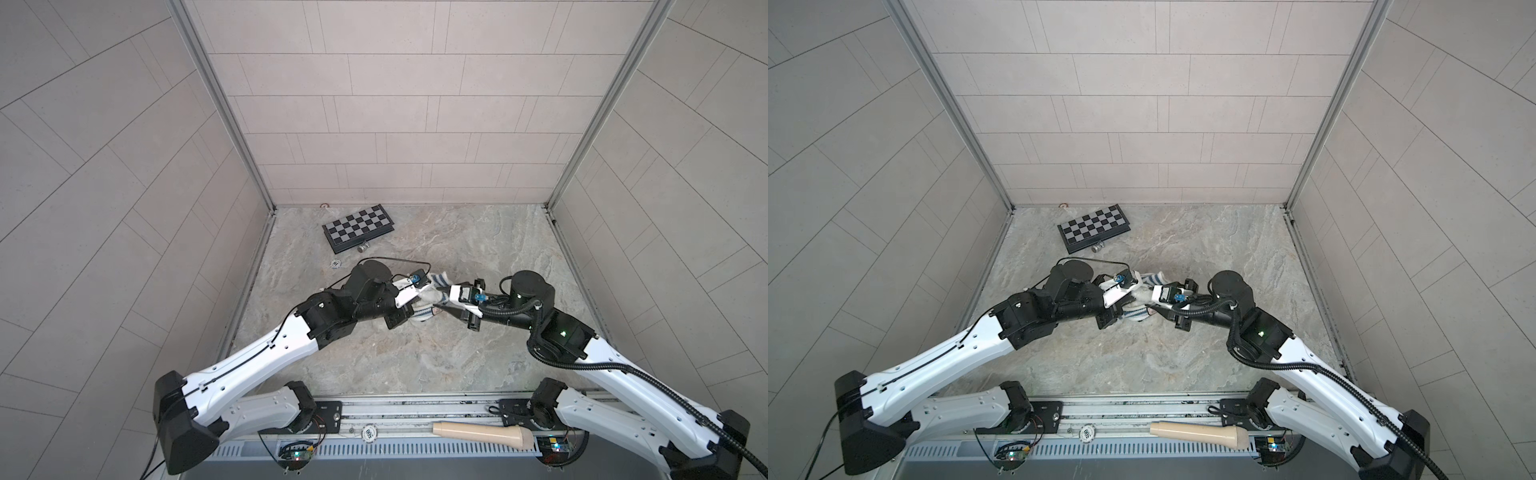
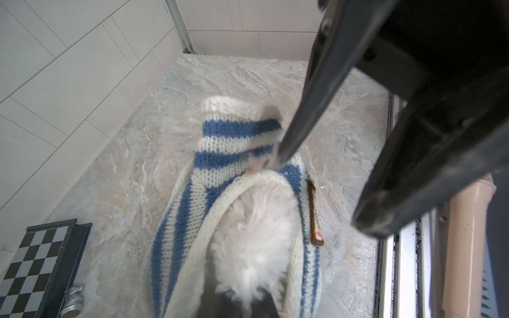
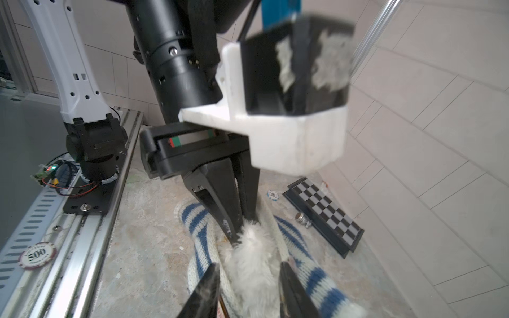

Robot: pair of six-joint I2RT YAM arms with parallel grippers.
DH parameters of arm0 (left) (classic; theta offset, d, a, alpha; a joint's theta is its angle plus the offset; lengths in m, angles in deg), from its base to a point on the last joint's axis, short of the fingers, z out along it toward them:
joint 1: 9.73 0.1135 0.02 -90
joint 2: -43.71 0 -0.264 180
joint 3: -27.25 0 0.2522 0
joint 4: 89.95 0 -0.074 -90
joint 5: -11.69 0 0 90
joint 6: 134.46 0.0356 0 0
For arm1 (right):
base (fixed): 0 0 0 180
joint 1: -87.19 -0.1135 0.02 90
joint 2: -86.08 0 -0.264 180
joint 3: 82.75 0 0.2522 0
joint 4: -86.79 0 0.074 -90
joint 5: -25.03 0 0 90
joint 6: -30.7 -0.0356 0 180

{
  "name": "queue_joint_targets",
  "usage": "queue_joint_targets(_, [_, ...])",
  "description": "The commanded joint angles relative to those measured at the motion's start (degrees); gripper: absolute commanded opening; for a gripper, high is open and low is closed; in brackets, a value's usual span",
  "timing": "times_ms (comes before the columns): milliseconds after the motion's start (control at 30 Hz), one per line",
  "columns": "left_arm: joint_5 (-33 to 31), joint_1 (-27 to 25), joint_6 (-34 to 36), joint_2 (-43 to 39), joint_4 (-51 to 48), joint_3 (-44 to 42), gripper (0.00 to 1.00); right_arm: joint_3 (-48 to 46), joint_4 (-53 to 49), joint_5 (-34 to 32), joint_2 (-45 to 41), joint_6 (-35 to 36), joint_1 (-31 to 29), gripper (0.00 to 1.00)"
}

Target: Dress the teddy bear

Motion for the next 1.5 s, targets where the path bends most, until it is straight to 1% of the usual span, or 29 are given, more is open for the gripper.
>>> queue_joint_targets(0, [-2.95,0.23,-1.47,-2.1,3.24,-1.95,0.0,-2.92,5.85,-5.16,-2.94,-9.56,0.56,0.43])
queue_joint_targets(133, [-1.59,1.42,-3.62,-4.73,5.83,-4.08,0.0,-5.41,7.71,-10.36,-6.46,-22.03,2.0,0.42])
queue_joint_targets(200, [-0.88,1.97,-4.43,-6.07,6.92,-5.07,0.0,-5.65,5.74,-13.85,-7.6,-27.84,2.85,0.39])
queue_joint_targets(233, [-0.15,2.37,-4.99,-6.74,7.56,-5.69,0.0,-5.67,4.57,-15.46,-7.89,-32.1,3.95,0.37])
queue_joint_targets(267, [0.96,3.0,-5.58,-7.3,8.2,-6.37,0.0,-5.85,4.34,-15.8,-7.85,-35.92,4.91,0.36])
queue_joint_targets(333, [2.84,4.21,-6.82,-8.27,9.16,-7.35,0.0,-6.04,4.46,-13.91,-7.36,-42.41,6.98,0.32])
queue_joint_targets(367, [3.66,4.85,-7.37,-8.8,9.68,-7.82,0.0,-6.12,4.44,-13.02,-6.98,-44.73,7.56,0.29])
queue_joint_targets(433, [5.04,5.6,-8.49,-9.8,10.62,-8.6,0.0,-5.95,4.05,-11.97,-6.27,-46.6,7.62,0.24])
queue_joint_targets(467, [5.5,5.95,-8.87,-10.17,10.88,-8.93,0.0,-5.85,4.25,-10.64,-5.68,-47.16,7.61,0.23])
queue_joint_targets(567, [5.86,6.14,-9.35,-10.57,11.15,-9.47,0.0,-5.18,4.83,-7.33,-3.1,-47.79,7.31,0.22])
queue_joint_targets(700, [6.38,6.2,-10.48,-10.88,12.66,-10.64,0.0,-3.22,3.15,-6.08,0.49,-45.65,5.54,0.22])
queue_joint_targets(800, [6.94,6.22,-11.29,-11.2,13.61,-11.39,0.0,-1.83,4.75,-5.6,3.26,-45.46,3.23,0.26])
queue_joint_targets(933, [7.19,6.18,-11.47,-11.51,13.55,-11.55,0.0,0.27,4.45,-5.38,6.39,-43.44,0.7,0.32])
queue_joint_targets(1133, [7.89,6.23,-11.3,-11.59,13.15,-11.55,0.0,1.5,6.59,-5.66,9.27,-43.25,-1.4,0.42])
queue_joint_targets(1233, [8.06,6.23,-11.65,-11.76,13.62,-11.9,0.0,1.99,6.32,-6.58,10.43,-42.8,-2.03,0.43])
queue_joint_targets(1267, [8.08,6.19,-11.72,-11.82,13.76,-12.03,0.0,2.04,6.32,-6.69,10.64,-42.71,-2.08,0.42])
queue_joint_targets(1467, [7.87,6.21,-11.92,-12.12,14.15,-12.6,0.0,1.58,5.83,-8.3,9.87,-42.02,-2.12,0.24])
